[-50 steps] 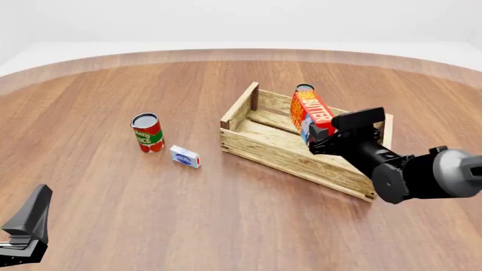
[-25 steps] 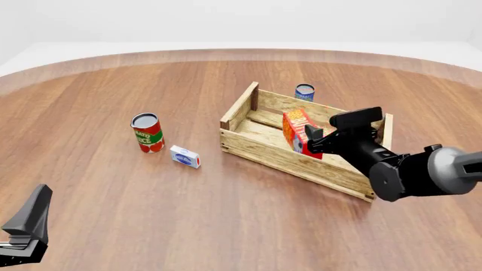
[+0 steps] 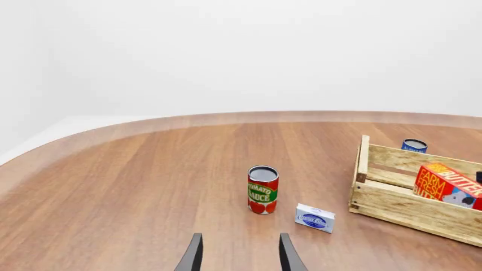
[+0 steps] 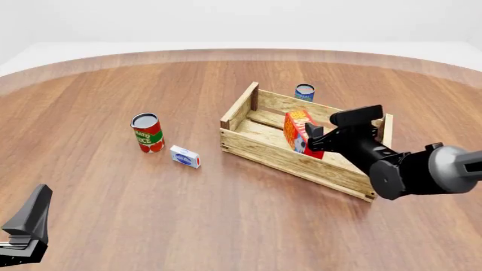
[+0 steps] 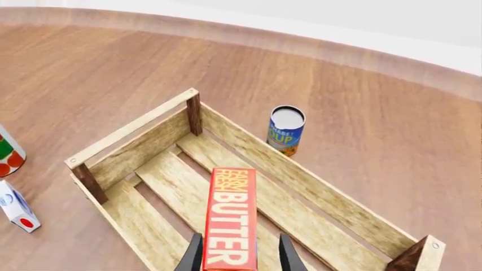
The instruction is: Pick up the butter and put it in the tray.
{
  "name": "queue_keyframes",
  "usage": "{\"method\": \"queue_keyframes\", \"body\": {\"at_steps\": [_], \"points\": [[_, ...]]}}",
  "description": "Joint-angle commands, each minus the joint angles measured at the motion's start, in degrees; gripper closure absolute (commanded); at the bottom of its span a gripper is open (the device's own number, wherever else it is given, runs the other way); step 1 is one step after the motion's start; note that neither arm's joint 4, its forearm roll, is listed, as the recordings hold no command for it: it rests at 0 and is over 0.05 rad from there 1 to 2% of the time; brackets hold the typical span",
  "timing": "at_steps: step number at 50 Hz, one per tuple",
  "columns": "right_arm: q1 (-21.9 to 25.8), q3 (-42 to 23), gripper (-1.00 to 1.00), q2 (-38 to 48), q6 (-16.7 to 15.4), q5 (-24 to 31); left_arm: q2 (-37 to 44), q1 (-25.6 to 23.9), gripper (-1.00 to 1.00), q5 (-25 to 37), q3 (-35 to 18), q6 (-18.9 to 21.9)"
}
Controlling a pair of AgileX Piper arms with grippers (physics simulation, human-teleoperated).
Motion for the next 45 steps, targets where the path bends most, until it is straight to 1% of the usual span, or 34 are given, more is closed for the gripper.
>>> {"method": "queue_keyframes", "body": {"at_steps": [1,11,30,45], "points": [[-0.15,0.22,-1.0,-0.98,0.04,0.47,0.0,0.0,-1.0,0.0,0.0,0.0],[0.27,0.54,-1.0,-3.94,0.07,2.33,0.0,0.0,-1.0,0.0,0.0,0.0],[-0.1,2.57,-1.0,-9.36,0.36,4.14,0.0,0.0,-1.0,0.0,0.0,0.0],[-1.41,5.29,-1.0,-15.29,1.21,5.7,0.0,0.0,-1.0,0.0,0.0,0.0]]}}
